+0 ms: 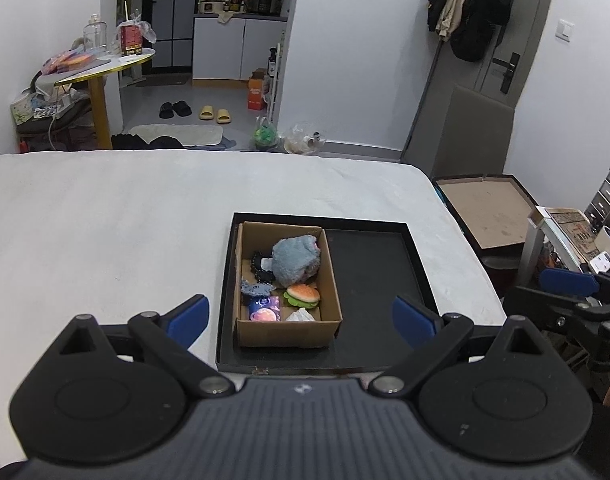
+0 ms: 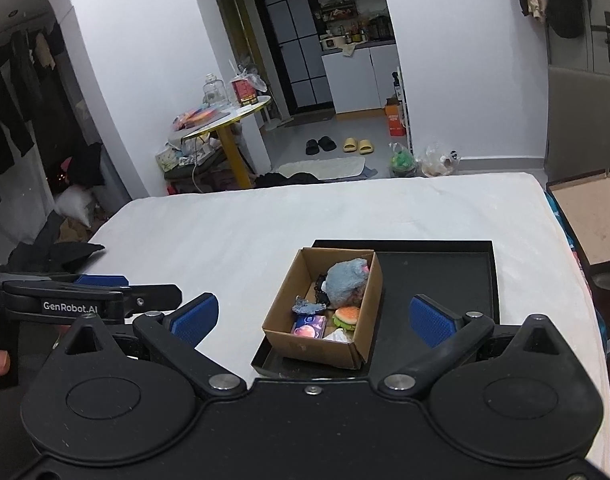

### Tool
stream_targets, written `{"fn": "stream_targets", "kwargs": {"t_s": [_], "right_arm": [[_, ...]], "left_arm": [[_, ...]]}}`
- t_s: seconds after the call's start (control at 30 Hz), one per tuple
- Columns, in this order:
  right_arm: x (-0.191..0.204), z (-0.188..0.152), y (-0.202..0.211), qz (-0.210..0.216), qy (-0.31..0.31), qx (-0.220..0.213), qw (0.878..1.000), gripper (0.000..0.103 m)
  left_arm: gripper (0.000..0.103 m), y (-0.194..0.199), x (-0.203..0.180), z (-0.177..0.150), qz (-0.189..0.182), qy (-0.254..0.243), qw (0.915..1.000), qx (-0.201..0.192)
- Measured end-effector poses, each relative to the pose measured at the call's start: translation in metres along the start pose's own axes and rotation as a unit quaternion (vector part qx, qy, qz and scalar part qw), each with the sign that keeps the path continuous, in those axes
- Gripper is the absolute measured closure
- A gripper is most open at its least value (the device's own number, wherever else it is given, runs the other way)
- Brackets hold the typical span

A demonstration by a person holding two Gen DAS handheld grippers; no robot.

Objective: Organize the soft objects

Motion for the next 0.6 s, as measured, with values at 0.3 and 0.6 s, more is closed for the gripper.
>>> {"fn": "stream_targets", "kwargs": {"t_s": [0.3,0.6], "right_arm": [[0.004,-0.003,0.008,-0.005,0.002,0.002,1.000,0.000],[-0.002,-0.007,0.011,-0.016,-0.012,0.002,1.000,0.000]], "left_arm": [[0.006,0.009,-0.008,-0.005,0.001,-0.020,0.9998,-0.004],[0.005,0.010,-0.013,-0.007,0.003,-0.024,0.9997,-0.002]]}}
Point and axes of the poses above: each gripper's, at about its wrist camera, not at the fingertips, and y roughly against the way its jaws point, x to its left, z to its top, the point moved 3 cm from there along -y, roughly the way its jaws point, and after that the axes turned 14 degrees about -z, right-handed, at the moved point
